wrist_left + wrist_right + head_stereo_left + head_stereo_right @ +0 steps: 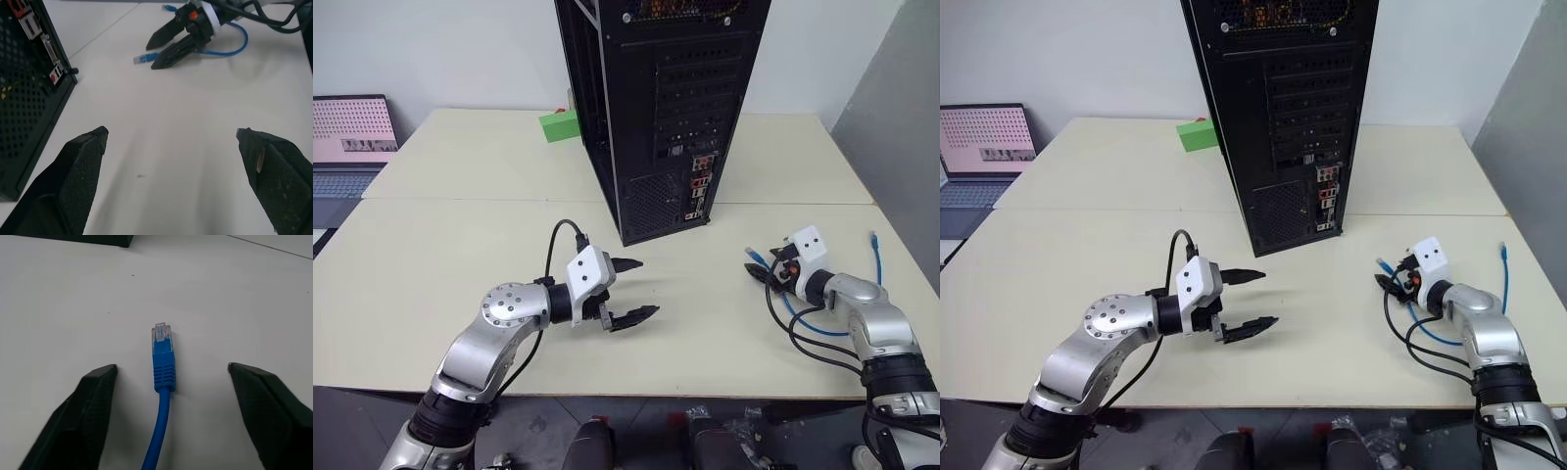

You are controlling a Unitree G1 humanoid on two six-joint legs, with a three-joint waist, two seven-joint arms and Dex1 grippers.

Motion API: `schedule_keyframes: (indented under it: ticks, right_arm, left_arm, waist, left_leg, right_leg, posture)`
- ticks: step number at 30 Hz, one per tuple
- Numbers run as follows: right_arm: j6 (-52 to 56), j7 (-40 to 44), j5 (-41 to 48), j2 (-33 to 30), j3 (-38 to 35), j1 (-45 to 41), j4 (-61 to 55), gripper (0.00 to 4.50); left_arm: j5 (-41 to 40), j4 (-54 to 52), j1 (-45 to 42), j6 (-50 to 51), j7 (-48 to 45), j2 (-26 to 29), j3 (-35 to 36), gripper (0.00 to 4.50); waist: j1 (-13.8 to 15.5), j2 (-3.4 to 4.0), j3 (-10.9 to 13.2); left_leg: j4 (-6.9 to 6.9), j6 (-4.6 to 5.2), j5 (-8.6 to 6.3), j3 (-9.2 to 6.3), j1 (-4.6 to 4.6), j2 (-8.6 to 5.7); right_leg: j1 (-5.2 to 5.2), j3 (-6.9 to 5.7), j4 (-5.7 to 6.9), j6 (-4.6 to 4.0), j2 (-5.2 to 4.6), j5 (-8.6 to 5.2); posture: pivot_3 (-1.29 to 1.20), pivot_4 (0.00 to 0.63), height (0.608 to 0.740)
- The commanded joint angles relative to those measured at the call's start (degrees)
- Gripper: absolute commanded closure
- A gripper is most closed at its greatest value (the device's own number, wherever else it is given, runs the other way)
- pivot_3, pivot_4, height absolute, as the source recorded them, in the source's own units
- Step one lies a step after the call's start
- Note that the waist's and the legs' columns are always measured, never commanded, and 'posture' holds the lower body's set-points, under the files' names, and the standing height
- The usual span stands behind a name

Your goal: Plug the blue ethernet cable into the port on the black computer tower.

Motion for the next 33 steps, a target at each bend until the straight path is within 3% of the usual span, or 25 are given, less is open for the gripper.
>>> schedule_keyframes:
  ticks: [1,13,24,33]
  right_arm:
    - [-0.7,1.2,-0.7,-0.8,-0.6,0.2,0.1,1.84]
    - [-4.6,6.7,-3.4,-4.0,2.2,3.5,-4.7,4.35]
    - [2.1,20.3,1.7,-8.7,8.9,3.8,-28.6,4.4]
    - [8.1,21.8,3.8,-7.9,13.6,1.6,-37.3,4.41]
  left_arm:
    - [0.7,1.1,-1.8,-2.6,-1.4,-0.5,-1.0,0.0]
    - [3.9,6.2,-3.1,-7.5,-3.2,-0.7,-2.0,0.0]
    - [7.1,14.5,-7.3,-14.6,-8.5,-0.5,-4.1,0.0]
    - [8.4,19.8,-11.3,-17.5,-11.3,-4.3,-7.0,0.0]
  waist:
    - [0.0,0.0,0.0]
    - [0.0,0.0,0.0]
    - [-0.1,0.0,0.0]
    - [0.0,0.0,0.0]
  left_leg:
    - [0.0,0.0,0.0,0.0,0.0,0.0]
    - [0.01,0.0,0.0,0.0,0.0,-0.01]
    - [0.01,0.0,0.0,-0.05,-0.02,0.01]
    - [0.03,0.0,0.0,-0.09,-0.05,-0.01]
  right_leg:
    - [0.0,0.0,0.0,0.0,0.0,0.0]
    - [0.0,-0.01,0.0,0.0,-0.01,0.0]
    - [-0.01,-0.05,0.0,0.01,0.02,0.0]
    - [-0.02,-0.11,-0.01,0.01,0.01,0.0]
  posture:
    - [0.0,0.15,0.74]
    - [0.0,0.15,0.74]
    - [0.0,0.15,0.74]
    - [0.0,0.15,0.74]
